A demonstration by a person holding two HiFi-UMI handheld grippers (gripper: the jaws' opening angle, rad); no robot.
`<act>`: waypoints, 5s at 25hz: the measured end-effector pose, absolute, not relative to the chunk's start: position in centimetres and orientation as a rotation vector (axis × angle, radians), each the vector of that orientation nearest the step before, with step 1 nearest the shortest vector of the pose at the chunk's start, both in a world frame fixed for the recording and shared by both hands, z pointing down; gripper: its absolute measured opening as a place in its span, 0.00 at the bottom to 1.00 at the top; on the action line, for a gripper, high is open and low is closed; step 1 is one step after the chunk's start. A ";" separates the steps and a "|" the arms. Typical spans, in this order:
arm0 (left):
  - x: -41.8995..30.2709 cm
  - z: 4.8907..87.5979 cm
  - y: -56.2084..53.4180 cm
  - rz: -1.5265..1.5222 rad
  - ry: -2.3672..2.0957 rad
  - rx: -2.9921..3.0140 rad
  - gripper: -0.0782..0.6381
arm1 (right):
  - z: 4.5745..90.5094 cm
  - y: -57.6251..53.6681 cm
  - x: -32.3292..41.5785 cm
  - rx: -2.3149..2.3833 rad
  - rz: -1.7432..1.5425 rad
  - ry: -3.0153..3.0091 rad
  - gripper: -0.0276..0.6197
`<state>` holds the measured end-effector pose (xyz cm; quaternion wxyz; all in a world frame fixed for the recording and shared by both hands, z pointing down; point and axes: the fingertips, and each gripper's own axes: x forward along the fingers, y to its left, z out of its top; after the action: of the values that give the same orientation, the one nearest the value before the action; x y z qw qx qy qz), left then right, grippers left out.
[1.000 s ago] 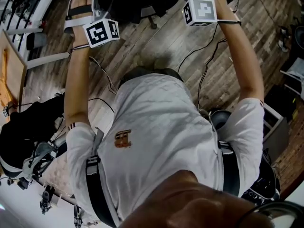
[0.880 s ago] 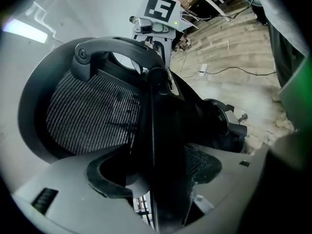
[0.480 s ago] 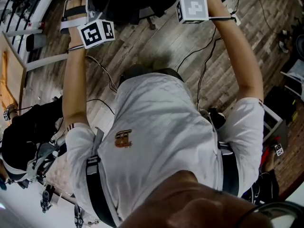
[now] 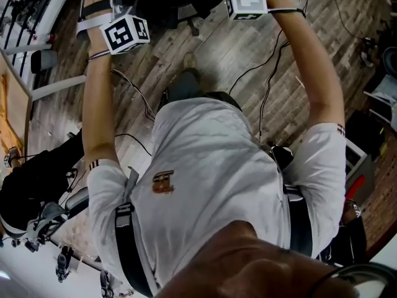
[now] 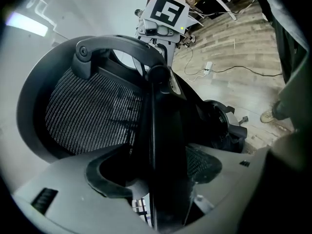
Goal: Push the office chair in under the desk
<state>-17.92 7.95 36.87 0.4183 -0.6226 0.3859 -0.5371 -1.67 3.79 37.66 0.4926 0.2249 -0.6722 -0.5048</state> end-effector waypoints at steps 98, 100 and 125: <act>-21.3 37.1 -54.1 -1.623 1.586 -1.385 0.58 | 37.7 -66.0 -10.8 0.241 -1.597 -1.920 0.43; -21.4 36.9 -54.6 -1.626 1.590 -1.380 0.58 | 37.5 -66.5 -11.1 0.240 -1.597 -1.928 0.43; -17.8 36.8 -58.0 -1.646 1.829 -1.378 0.58 | 37.5 -70.1 -8.9 -0.005 -1.661 -2.139 0.44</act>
<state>-17.82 -58.00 36.77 0.1600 -0.4822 0.6403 -0.5761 -8.86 -70.06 37.54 0.2150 -0.0018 -0.7713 -0.5991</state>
